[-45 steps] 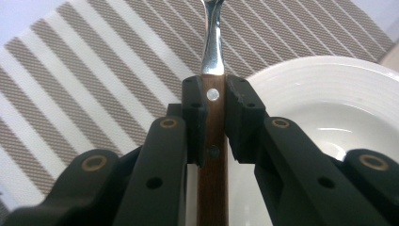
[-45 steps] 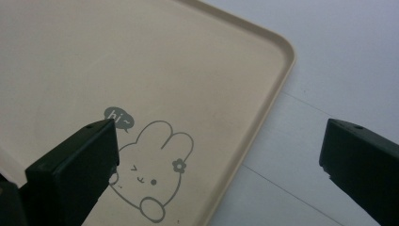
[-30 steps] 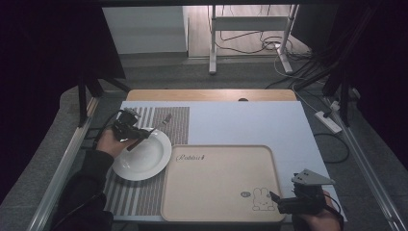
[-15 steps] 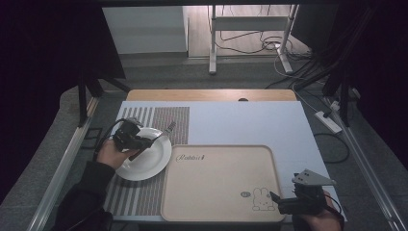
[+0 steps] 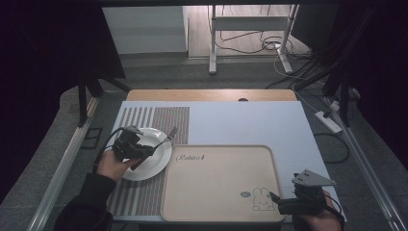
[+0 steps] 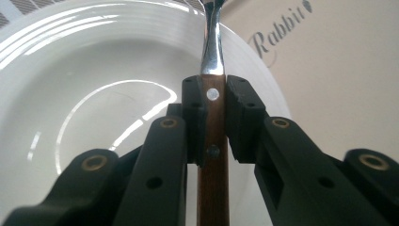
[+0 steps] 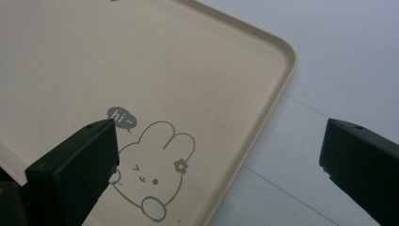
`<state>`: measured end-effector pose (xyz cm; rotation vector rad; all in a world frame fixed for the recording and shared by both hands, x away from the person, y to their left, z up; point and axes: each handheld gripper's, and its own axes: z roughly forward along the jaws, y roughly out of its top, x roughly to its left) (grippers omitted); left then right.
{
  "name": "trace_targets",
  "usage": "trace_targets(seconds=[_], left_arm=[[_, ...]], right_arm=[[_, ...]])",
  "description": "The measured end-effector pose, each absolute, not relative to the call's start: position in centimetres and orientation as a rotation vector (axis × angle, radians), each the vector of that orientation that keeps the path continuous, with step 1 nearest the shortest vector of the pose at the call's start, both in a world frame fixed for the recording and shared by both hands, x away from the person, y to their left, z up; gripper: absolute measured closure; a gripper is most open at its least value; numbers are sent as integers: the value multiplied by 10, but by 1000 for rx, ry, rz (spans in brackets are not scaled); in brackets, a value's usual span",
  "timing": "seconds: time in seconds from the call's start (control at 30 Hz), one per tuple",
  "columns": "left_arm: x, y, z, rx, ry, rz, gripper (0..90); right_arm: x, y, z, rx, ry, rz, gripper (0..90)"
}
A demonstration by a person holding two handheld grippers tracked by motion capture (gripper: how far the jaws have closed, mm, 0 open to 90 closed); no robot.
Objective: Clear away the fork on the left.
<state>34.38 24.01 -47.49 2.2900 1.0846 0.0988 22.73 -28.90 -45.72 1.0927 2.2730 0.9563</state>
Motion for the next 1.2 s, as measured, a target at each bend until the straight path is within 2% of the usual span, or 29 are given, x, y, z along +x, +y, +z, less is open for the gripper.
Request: trace_targets(seconds=[0.67,1.2], left_arm=[[312,201,-478,2308,1081,68,778],[297,144,-489,2356,1013,22,778]], right_arm=[[227,-288,-457,1075,2282,950,0],[227,-287,-458,1061,2292,940,0]])
